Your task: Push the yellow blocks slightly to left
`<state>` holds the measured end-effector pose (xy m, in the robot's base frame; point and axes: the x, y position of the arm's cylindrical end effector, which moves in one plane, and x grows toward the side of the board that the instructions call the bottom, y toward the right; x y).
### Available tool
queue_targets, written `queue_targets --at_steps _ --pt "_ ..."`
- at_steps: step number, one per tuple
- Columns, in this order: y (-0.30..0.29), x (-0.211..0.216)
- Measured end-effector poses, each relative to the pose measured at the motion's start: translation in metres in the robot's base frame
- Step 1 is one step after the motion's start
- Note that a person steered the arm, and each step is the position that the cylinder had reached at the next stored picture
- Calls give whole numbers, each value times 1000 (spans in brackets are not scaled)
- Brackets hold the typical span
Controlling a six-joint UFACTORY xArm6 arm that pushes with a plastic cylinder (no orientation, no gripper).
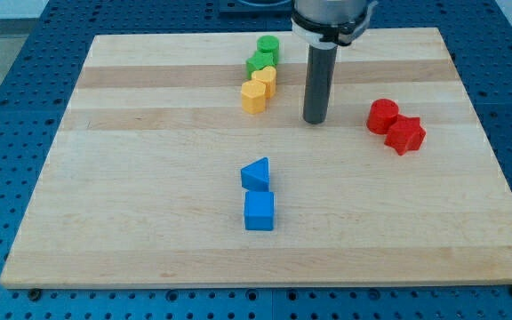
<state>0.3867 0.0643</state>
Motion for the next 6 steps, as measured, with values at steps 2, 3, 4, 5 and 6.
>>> queue_targets --at_steps 2,3,4,5,6 --pt "-2 -78" --pt "-14 -82" --pt "-33 -82" --pt "-52 -82" --pt "-73 -82"
